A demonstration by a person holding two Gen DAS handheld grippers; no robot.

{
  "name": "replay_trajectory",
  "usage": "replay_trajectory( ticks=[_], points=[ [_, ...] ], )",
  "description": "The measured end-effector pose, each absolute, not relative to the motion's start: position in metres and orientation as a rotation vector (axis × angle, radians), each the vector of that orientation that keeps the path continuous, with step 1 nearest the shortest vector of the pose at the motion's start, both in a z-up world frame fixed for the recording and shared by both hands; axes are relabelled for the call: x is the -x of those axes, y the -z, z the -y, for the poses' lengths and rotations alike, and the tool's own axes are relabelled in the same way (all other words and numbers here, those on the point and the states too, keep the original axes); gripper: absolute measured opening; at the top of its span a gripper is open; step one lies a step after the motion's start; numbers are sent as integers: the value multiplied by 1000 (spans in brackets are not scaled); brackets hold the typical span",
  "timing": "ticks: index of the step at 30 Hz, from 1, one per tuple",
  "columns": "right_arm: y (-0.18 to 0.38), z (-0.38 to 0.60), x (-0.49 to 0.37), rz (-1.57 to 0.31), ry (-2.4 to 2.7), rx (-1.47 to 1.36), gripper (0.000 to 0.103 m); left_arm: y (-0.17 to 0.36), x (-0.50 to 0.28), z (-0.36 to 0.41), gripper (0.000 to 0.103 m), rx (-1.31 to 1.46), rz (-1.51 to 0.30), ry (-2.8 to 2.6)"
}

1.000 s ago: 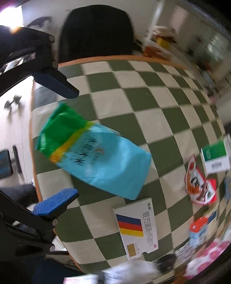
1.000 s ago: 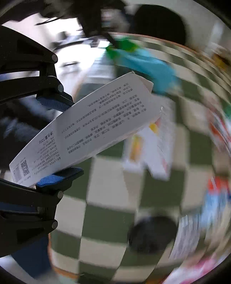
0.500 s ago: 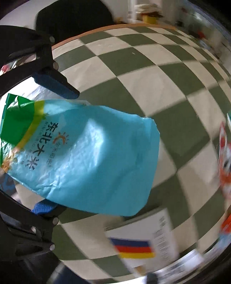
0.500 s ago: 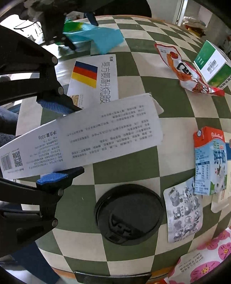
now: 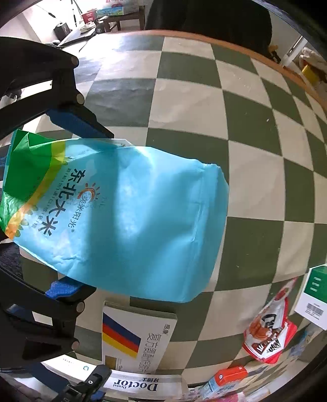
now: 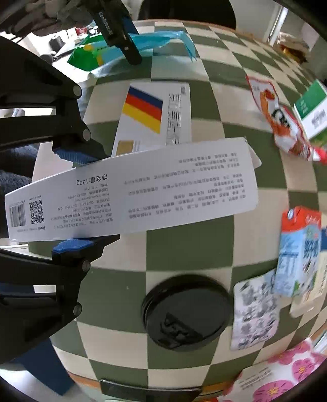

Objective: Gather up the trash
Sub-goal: 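Lift the rice bag and white box and carry both toward the trash bin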

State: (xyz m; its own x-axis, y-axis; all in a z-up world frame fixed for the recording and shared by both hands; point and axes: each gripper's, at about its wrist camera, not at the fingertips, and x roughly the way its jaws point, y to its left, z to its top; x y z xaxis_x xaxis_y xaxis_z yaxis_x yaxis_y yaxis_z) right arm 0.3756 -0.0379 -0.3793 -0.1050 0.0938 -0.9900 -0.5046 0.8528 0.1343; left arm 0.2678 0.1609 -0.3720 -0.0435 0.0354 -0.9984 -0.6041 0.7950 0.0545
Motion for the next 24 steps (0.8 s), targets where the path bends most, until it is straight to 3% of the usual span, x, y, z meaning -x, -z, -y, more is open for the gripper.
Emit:
replay_trajectory(
  ticks=[16, 24],
  points=[
    [306, 28, -323, -1436, -584, 199, 51, 281, -204, -135, 93, 411, -1277, -611],
    [248, 71, -225, -1329, -548, 106, 51, 228, -121, -107, 93, 374, -1162, -476]
  ],
)
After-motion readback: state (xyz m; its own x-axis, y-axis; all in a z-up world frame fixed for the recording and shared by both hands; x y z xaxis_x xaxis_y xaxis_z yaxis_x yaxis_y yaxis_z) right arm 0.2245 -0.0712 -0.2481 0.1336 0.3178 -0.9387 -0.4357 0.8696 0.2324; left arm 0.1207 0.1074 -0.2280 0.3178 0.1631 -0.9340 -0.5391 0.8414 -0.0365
